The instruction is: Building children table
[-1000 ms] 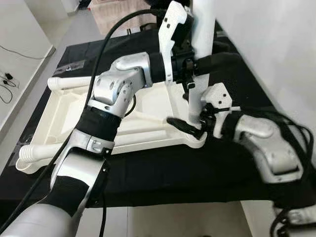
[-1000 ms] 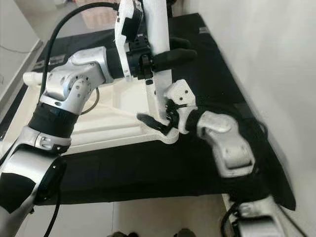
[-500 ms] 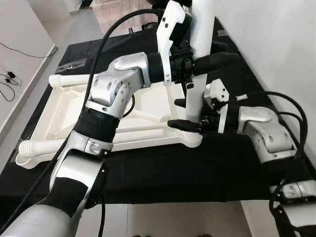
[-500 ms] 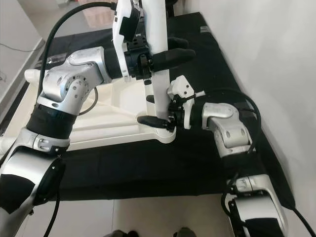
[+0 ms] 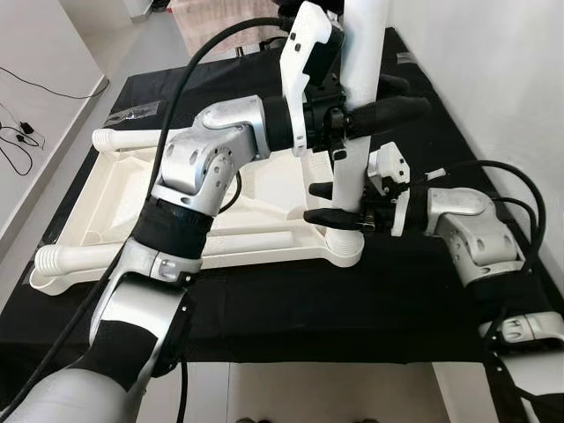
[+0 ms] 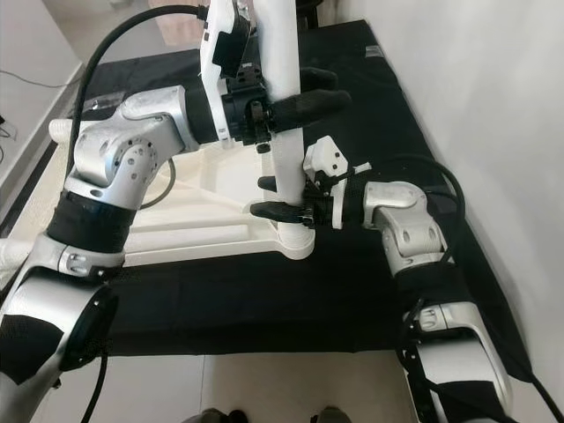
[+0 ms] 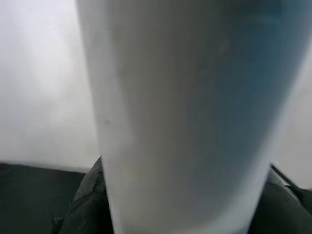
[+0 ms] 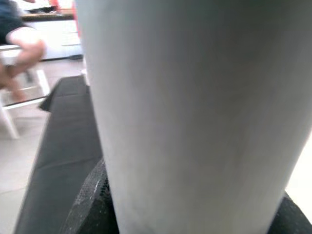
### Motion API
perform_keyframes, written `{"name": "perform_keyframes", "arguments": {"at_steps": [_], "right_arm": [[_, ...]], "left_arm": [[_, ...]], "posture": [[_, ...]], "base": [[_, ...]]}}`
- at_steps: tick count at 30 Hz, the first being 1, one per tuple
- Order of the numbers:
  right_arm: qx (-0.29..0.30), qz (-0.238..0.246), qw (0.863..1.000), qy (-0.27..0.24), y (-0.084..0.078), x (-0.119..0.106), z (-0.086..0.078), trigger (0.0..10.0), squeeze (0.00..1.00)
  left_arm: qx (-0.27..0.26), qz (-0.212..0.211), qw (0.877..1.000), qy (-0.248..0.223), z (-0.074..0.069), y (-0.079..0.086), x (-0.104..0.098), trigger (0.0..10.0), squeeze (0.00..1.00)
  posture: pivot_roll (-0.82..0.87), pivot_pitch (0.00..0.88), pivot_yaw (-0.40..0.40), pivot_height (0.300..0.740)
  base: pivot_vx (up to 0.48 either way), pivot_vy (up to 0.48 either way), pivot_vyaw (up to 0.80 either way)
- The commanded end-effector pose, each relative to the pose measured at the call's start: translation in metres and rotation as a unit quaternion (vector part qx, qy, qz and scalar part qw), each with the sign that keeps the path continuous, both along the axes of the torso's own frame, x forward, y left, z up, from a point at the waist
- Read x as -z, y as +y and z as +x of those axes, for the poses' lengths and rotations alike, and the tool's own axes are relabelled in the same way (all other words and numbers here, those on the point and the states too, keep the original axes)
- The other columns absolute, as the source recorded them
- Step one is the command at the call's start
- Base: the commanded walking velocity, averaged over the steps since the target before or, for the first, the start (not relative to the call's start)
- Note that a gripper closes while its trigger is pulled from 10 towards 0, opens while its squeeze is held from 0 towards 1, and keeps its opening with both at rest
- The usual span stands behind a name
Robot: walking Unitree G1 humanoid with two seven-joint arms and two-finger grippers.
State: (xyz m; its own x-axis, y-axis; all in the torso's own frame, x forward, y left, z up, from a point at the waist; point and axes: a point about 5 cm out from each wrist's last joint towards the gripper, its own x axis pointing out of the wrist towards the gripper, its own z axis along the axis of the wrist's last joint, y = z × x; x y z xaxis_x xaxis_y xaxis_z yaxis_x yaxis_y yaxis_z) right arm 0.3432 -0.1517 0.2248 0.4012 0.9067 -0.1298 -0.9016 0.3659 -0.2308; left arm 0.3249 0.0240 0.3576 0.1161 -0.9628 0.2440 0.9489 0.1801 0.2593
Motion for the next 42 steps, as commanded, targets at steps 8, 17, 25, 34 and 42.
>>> {"name": "perform_keyframes", "arguments": {"at_steps": [8, 17, 25, 34, 42], "right_arm": [[0.354, -0.021, 0.931, 0.088, 0.036, 0.084, -0.05, 0.0, 0.0], [0.329, 0.025, 0.939, 0.093, 0.058, 0.079, -0.054, 0.0, 0.0], [0.355, 0.005, 0.931, 0.084, 0.062, 0.071, -0.059, 10.0, 0.0], [0.191, 0.063, 0.979, 0.047, 0.057, 0.039, -0.031, 10.0, 1.0], [0.049, 0.044, 0.997, 0.039, 0.036, 0.013, -0.005, 10.0, 0.0]], "left_arm": [[-0.044, -0.014, 0.999, -0.003, 0.006, 0.009, -0.002, 10.0, 0.0], [-0.055, -0.005, 0.998, 0.001, 0.009, 0.012, 0.001, 0.0, 0.0], [-0.052, -0.013, 0.999, 0.005, 0.008, 0.014, 0.0, 0.0, 0.0], [-0.034, -0.022, 0.999, 0.016, 0.003, 0.006, 0.004, 0.0, 0.0], [-0.02, -0.022, 0.999, 0.021, 0.001, 0.0, 0.005, 0.0, 0.0]], "posture": [[-0.06, 0.154, 0.069, 0.74], [-0.07, 0.137, 0.082, 0.74], [-0.07, 0.132, 0.083, 0.74], [-0.07, 0.127, 0.082, 0.74], [-0.05, 0.129, 0.081, 0.74]], "base": [[0.0, 0.0, 0.0], [0.0, 0.0, 0.0], [0.0, 0.0, 0.0], [0.0, 0.0, 0.0], [0.0, 0.0, 0.0]]}}
